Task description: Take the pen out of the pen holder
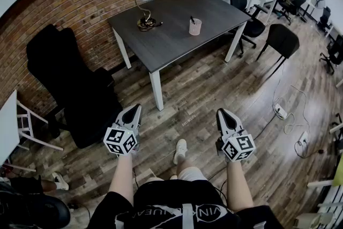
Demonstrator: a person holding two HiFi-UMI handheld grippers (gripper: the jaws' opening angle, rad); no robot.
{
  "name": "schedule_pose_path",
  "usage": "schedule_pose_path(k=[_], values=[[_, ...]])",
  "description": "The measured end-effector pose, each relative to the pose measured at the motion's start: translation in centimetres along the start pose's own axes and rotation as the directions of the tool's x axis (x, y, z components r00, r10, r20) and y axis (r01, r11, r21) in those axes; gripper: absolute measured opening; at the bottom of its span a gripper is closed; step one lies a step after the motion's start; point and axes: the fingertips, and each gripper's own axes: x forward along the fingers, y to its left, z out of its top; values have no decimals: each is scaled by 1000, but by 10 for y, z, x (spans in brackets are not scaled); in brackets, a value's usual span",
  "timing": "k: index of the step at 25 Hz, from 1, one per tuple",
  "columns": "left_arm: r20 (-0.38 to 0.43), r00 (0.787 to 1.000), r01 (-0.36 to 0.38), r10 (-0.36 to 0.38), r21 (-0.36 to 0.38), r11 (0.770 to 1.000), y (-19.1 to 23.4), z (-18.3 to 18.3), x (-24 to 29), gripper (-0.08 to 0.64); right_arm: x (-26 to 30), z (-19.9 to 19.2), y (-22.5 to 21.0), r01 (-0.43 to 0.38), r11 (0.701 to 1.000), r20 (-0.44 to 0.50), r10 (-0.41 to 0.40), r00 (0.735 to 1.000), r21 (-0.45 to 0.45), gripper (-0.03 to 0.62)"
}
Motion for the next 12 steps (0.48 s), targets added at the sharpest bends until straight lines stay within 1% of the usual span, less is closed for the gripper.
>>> schedule_pose_path(k=[6, 9, 12], values=[[7, 1000, 8, -8, -1, 1000, 15, 3, 48, 12, 36, 2, -33, 19, 1000, 5, -19, 1000, -5, 35], [-3, 1000, 15, -15, -2, 1000, 26, 3, 72, 12, 59, 1, -44, 31, 999, 3, -31, 1000, 6, 35], [-11, 1000, 19, -19, -14, 1000, 35, 5, 96, 12, 81, 3, -53, 26, 1000, -7, -26, 1000, 7, 35]])
